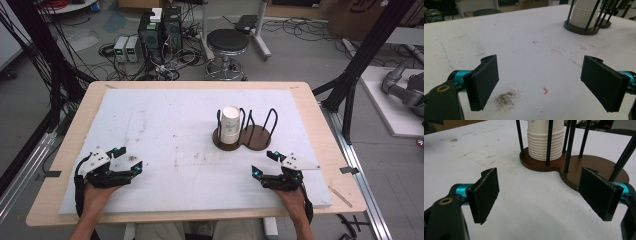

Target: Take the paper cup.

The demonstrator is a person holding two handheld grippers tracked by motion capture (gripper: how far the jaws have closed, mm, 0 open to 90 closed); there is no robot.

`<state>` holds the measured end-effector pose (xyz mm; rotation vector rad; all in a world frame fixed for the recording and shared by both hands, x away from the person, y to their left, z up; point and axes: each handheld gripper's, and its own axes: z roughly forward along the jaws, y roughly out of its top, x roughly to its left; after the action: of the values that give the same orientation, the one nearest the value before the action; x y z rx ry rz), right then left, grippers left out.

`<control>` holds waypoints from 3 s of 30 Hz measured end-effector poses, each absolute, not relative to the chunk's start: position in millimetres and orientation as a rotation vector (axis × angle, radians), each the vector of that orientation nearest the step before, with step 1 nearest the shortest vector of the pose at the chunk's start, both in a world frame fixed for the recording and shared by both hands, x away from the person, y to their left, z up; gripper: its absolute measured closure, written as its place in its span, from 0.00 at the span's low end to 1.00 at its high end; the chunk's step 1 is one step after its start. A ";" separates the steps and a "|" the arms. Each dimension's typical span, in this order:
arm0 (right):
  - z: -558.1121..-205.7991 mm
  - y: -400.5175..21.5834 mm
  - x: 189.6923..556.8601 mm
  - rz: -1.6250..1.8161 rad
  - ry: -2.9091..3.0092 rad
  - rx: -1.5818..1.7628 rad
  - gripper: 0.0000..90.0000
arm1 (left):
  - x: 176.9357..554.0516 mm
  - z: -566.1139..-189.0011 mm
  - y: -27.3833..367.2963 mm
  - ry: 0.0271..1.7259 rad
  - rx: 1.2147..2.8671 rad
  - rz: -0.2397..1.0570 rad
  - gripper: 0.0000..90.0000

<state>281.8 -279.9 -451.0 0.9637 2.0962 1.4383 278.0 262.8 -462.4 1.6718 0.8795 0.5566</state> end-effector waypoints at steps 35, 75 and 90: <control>-430.4 -283.7 279.4 1.480 2.136 0.859 0.20 | 278.1 -462.5 264.2 0.868 1.666 0.538 0.16; -305.5 -279.9 347.8 1.338 2.344 0.707 0.20 | 280.4 -462.3 263.3 0.872 1.686 0.523 0.16; -278.5 -244.9 393.0 1.160 2.547 0.623 0.20 | 281.1 -462.4 263.6 0.872 1.687 0.514 0.16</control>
<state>393.0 -244.9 -278.5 0.6234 2.5468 1.1601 281.1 263.6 -462.4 1.6873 0.8719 0.5142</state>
